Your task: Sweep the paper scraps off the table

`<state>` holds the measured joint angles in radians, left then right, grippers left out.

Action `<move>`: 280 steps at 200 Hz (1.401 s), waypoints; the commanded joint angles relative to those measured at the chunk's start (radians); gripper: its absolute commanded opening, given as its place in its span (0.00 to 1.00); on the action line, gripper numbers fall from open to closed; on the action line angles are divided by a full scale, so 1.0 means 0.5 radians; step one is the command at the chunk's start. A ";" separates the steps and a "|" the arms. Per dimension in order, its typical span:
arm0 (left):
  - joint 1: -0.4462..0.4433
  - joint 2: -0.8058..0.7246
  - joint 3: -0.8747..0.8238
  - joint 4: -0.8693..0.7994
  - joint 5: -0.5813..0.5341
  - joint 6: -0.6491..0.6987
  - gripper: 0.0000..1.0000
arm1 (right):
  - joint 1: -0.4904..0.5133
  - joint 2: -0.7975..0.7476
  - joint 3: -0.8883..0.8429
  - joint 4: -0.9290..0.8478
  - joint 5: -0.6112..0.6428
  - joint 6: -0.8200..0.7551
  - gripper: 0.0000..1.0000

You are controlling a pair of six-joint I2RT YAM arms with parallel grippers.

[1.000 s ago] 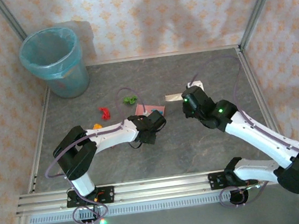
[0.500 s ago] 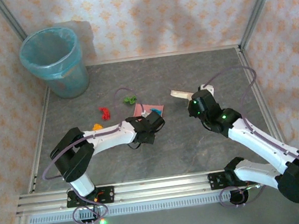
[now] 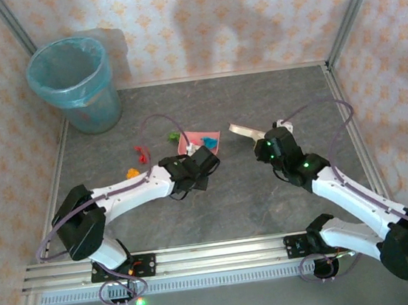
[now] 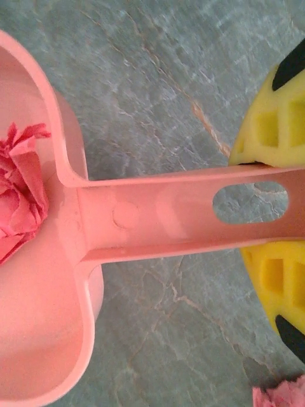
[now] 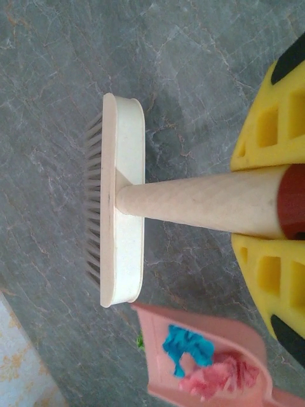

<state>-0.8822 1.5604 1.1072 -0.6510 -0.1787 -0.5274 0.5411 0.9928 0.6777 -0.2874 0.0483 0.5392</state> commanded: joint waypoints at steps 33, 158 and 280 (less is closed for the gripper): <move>-0.004 -0.133 0.416 -0.425 -0.239 -0.124 0.00 | -0.022 -0.096 -0.048 0.162 0.048 0.085 0.00; 0.736 0.057 1.737 -1.220 -0.021 -0.080 0.00 | -0.041 -0.061 -0.079 0.236 -0.059 0.110 0.00; 1.596 0.686 2.952 -1.376 0.659 -0.114 0.00 | -0.042 -0.053 -0.098 0.262 -0.092 0.119 0.00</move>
<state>-0.1516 1.8885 2.5492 -1.3422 0.0193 -0.5606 0.5262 0.9733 0.6319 -0.2039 -0.0093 0.5842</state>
